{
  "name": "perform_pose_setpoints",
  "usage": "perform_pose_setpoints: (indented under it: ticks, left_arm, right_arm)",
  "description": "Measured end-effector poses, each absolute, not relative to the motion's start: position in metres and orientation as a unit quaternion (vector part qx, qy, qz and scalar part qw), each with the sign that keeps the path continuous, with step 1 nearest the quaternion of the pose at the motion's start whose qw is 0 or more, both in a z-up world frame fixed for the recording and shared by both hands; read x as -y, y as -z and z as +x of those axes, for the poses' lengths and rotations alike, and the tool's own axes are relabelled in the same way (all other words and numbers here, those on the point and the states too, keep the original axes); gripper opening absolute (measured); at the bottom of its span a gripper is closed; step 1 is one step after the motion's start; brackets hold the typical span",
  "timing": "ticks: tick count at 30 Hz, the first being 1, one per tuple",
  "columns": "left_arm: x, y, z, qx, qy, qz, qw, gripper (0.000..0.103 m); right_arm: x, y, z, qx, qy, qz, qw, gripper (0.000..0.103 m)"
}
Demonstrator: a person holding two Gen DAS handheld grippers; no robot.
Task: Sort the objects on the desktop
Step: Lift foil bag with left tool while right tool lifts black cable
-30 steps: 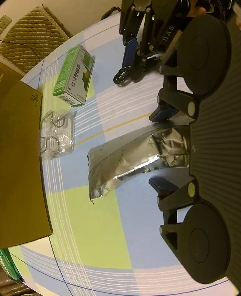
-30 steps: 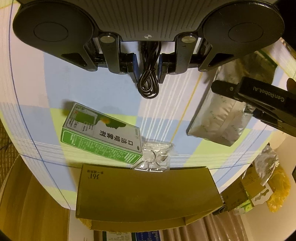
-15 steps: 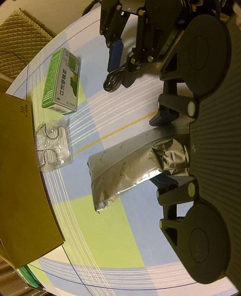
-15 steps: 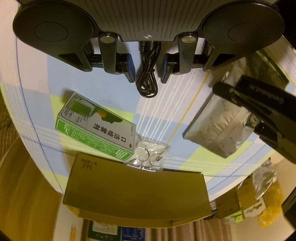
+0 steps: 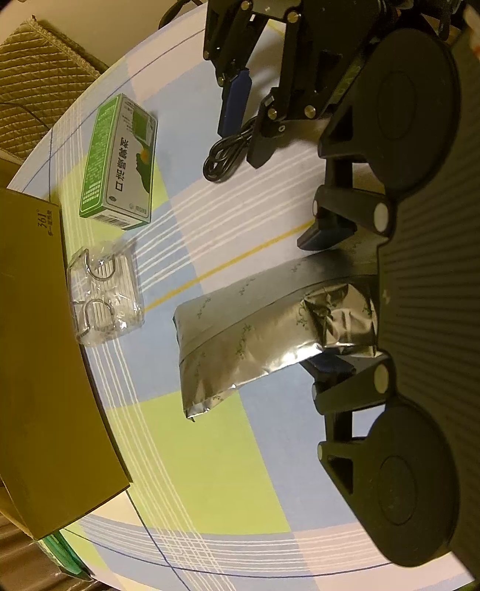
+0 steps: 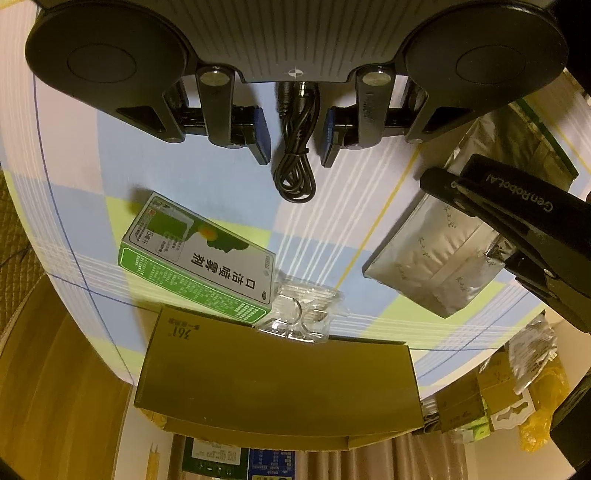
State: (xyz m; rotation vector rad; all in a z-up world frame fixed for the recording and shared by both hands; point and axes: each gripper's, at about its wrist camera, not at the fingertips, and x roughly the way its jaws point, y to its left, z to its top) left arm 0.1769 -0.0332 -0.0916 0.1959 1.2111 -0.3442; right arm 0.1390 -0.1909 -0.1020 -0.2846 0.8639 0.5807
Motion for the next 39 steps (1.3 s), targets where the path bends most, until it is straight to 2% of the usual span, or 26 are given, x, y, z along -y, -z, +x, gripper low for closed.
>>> perform_pose_setpoints:
  ticks: [1, 2, 9, 19, 39]
  left_arm:
    - [0.033, 0.092, 0.176, -0.565, 0.159, 0.093, 0.804, 0.052]
    - [0.033, 0.092, 0.176, -0.564, 0.159, 0.095, 0.805, 0.051]
    - [0.027, 0.087, 0.169, -0.558, 0.157, 0.083, 0.811, 0.039]
    - [0.020, 0.078, 0.146, -0.551, 0.154, 0.050, 0.819, 0.038]
    - [0.023, 0.051, 0.127, -0.530, 0.151, 0.059, 0.832, 0.038]
  right_arm:
    - [0.190, 0.102, 0.138, -0.410, -0.278, -0.137, 0.858, 0.014]
    - [0.190, 0.101, 0.137, -0.410, -0.279, -0.140, 0.857, 0.012]
    - [0.195, 0.098, 0.132, -0.411, -0.274, -0.129, 0.860, 0.011]
    - [0.208, 0.081, 0.123, -0.407, -0.265, -0.104, 0.868, 0.011]
    - [0.215, 0.059, 0.112, -0.390, -0.262, -0.090, 0.878, 0.011]
